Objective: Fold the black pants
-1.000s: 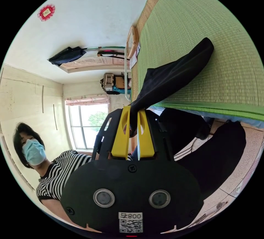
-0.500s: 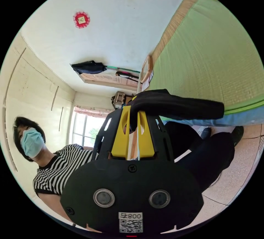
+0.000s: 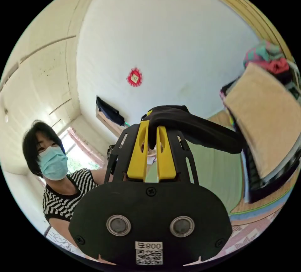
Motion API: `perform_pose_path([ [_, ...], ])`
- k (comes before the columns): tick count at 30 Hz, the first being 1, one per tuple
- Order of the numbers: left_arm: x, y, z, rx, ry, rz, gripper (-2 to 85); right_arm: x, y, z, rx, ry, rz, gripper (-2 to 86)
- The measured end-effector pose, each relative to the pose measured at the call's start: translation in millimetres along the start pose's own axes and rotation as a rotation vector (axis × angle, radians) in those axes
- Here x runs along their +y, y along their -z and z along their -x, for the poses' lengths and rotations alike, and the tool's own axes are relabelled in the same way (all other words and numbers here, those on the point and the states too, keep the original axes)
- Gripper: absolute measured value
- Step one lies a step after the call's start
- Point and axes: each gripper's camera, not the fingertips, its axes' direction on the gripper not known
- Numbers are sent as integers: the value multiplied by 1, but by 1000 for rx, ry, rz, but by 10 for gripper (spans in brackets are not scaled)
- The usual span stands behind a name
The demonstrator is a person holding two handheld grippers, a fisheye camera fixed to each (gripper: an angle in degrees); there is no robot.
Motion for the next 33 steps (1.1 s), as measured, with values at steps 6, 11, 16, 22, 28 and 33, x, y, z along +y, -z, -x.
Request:
perform_pose_path([
  [6,-118,-208,-35,15,-149,176,58,-96,110,58,164,88,-163,7],
  [11,-146,-341,9,-21,-87,365,60,-98,167,36,246,-46,-190,10],
  [16,-137,-420,76,-142,123,514,57,-33,167,-43,279,-450,-51,18],
  [22,-160,-492,66,-132,120,569,54,1,164,-44,84,-616,-135,27],
  [28,-190,-556,34,-198,134,589,62,-21,174,15,177,-677,-144,26],
  [33,-225,-582,-16,-279,87,506,47,-33,181,92,286,-720,-164,9],
])
